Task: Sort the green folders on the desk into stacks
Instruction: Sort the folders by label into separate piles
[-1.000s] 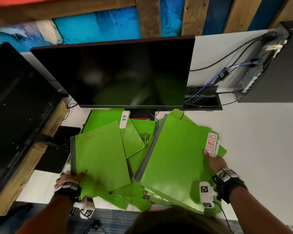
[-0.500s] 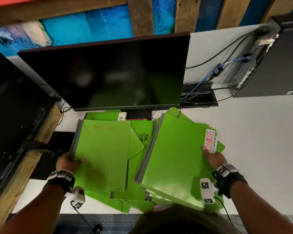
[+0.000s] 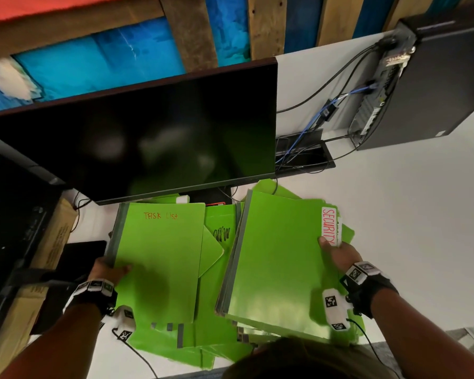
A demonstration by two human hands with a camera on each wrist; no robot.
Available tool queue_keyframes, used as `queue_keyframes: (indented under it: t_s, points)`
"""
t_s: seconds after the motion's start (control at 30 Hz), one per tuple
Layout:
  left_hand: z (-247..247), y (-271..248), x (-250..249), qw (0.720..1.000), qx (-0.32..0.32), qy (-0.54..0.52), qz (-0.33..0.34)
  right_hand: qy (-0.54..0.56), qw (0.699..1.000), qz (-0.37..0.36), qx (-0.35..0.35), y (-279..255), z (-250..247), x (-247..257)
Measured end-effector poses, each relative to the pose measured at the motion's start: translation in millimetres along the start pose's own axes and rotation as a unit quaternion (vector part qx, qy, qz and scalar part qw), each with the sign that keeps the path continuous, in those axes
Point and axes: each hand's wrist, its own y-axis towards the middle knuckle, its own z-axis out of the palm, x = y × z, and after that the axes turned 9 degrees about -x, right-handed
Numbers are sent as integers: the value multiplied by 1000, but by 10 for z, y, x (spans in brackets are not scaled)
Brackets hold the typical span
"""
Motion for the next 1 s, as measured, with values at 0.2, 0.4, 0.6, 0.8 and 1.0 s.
queue_keyframes:
  t_s: [0.2, 0.4, 0.6, 0.8, 1.0]
  points:
    - [10, -165, -182, 1000, 12, 2, -12, -5, 1000, -5, -3, 9, 8, -10]
    - [59, -11, -33, 999, 3, 27, -37, -8, 1000, -2, -7, 18, 34, -19]
    - [28, -45, -14, 998, -8, 40, -41, -12, 1000, -11, -2, 18, 16, -18]
    - [-33, -290, -69, 988, -12, -144, -55, -15, 1000, -18, 0, 58, 23, -48]
    - [-153, -485, -125, 983, 37, -180, -26, -16, 999, -33, 5, 76, 18, -75]
